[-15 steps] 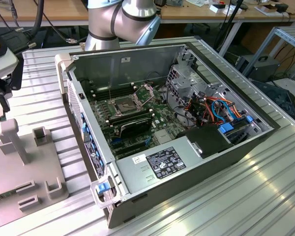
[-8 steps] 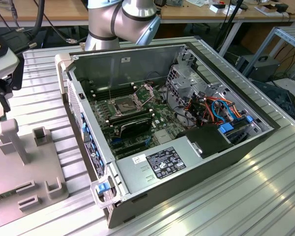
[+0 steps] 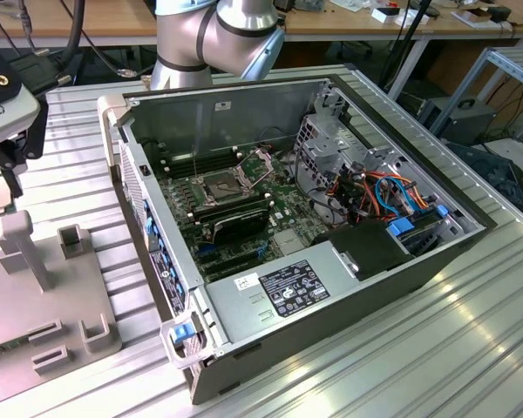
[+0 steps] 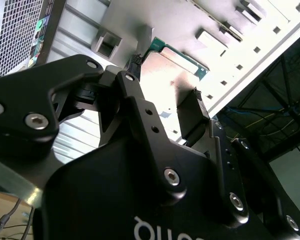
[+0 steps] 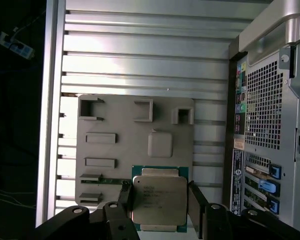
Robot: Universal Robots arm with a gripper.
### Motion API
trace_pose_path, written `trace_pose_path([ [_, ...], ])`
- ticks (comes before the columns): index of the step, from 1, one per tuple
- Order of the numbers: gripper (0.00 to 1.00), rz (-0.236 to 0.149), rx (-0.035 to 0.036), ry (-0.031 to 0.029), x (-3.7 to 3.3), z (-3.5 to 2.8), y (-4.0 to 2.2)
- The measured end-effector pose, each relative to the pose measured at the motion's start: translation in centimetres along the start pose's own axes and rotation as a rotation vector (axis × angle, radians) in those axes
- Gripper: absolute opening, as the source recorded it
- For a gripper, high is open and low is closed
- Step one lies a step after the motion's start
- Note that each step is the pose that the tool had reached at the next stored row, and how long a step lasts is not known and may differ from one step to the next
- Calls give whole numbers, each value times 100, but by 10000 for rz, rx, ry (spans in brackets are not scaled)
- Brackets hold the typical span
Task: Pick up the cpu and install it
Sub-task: 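Pick up the cpu and move it towards the insertion slot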
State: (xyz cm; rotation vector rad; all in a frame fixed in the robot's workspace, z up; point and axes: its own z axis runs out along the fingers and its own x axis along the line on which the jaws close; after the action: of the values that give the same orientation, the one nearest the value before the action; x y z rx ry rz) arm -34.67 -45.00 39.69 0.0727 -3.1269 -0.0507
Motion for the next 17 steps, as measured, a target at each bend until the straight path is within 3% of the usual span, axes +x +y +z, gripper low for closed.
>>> trace_pose_path([
  [11,54,0,-1,-1,-5,0,0],
  [17,54,0,0,-1,-54,-1,-3],
])
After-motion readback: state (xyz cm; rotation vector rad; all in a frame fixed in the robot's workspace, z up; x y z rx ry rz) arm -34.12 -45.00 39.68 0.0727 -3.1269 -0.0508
